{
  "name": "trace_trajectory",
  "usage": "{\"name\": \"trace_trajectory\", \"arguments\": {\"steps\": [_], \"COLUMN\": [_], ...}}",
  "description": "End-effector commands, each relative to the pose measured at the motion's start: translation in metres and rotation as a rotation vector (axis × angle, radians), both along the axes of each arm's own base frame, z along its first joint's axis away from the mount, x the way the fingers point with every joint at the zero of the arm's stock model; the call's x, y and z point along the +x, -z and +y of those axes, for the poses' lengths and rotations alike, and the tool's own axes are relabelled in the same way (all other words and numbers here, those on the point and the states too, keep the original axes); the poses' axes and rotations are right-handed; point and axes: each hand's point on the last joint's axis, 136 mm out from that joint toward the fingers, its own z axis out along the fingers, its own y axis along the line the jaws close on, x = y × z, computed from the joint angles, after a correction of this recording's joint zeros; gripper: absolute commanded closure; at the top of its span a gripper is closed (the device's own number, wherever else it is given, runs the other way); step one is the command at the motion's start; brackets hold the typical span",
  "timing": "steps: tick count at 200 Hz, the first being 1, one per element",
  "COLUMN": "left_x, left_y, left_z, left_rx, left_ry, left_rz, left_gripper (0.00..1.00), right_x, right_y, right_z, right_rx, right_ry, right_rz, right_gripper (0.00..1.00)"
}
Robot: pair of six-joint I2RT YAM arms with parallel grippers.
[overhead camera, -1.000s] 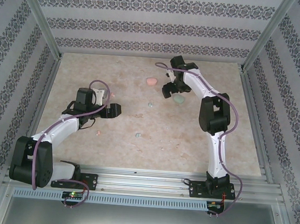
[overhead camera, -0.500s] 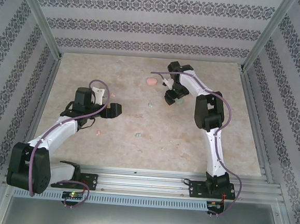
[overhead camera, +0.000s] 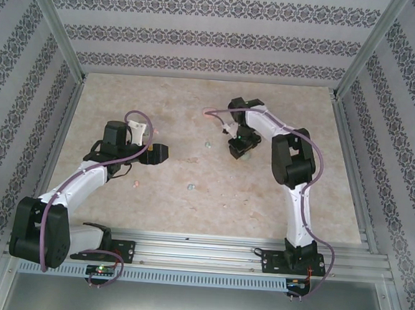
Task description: Insert wireless bluetooth earbuds into charging case
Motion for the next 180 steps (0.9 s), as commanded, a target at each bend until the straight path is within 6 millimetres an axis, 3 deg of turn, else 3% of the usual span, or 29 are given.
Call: {"name": "trace_trajectory", "arguments": {"steps": [1,29,58,87,116,138,155,180], "left_x": [0.008,0.013,0.012,0.004,-0.002,-0.004,-0.005,-0.010], "left_y": [-0.014,-0.014,-0.015,-0.021,-0.023,-0.026,-0.026,-0.022], "left_z": [-0.010,-0.014,-0.015,-0.015,-0.016,-0.017,-0.018,-0.028], "left_rx": [-0.006,-0.027,-0.029,-0.015,-0.007,-0.006,0.024,0.081], "left_ry": [0.056,0.063,0.062,0.080,0.106,0.113,0.101,0.130], "left_rz": [-0.084,-0.088,-0.090,-0.109,-0.124,-0.136,-0.154,-0.177], "left_gripper": [0.11,0.13,0.14,0.14,0.14,0.11,0.00,0.00], "right_x": [-0.041,-0.083,-0.109,-0.118,-0.121,-0.129,-0.135,-0.141], "right_y": [-0.016,-0.006,0.005,0.005,-0.011,-0.023,-0.029,-0.032], "right_z": [0.026,0.046,0.067,0.081,0.088,0.085,0.082,0.075], "right_rx": [-0.006,-0.031,0.017,0.072,0.130,0.166,0.202,0.217], "right_ry": [-0.060,-0.144,-0.165,-0.144,-0.125,-0.114,-0.071,-0.021], "right_rz": [0.015,0.026,0.023,0.020,0.001,-0.007,0.011,0.003], "right_gripper": [0.60,0.61,0.59,0.51,0.44,0.42,0.42,0.41]}}
